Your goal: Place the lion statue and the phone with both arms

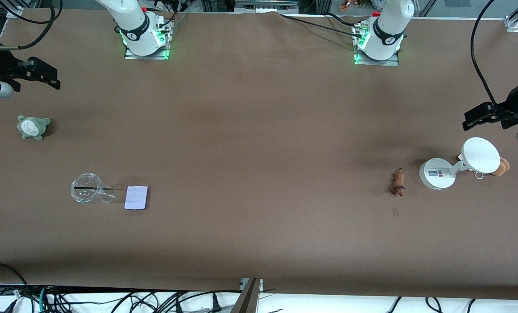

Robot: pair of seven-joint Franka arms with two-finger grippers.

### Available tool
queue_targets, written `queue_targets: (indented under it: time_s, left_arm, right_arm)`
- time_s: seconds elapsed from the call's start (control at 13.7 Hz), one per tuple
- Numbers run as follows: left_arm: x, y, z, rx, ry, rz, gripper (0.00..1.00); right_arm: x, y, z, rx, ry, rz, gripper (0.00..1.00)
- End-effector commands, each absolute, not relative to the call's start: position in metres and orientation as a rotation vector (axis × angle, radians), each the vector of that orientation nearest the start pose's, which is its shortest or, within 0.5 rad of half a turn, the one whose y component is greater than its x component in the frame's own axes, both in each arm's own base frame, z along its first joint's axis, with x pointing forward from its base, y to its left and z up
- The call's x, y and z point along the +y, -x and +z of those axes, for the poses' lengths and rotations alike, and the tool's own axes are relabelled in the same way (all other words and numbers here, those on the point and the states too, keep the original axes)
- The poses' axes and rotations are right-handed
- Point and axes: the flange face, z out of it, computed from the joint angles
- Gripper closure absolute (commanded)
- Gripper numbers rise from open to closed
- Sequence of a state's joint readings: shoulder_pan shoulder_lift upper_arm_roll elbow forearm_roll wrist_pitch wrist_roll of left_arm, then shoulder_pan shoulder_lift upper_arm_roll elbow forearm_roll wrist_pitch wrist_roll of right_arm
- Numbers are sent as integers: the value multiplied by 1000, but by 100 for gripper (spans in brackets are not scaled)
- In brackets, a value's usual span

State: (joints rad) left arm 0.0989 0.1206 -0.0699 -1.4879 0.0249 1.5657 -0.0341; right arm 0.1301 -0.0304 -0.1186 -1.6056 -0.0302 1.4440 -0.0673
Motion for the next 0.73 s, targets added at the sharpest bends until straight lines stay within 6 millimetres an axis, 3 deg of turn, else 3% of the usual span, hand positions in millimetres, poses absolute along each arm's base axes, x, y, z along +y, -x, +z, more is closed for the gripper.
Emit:
queue_targets:
  time_s: [0.0, 0.66]
  left_arm:
    - [19, -586, 599, -114, 3139, 72, 0]
    - [19, -587, 599, -116, 3139, 69, 0]
  right_arm:
    - [-23, -531, 607, -68, 3153, 225, 0]
    - [-19, -541, 605, -82, 3164, 224, 0]
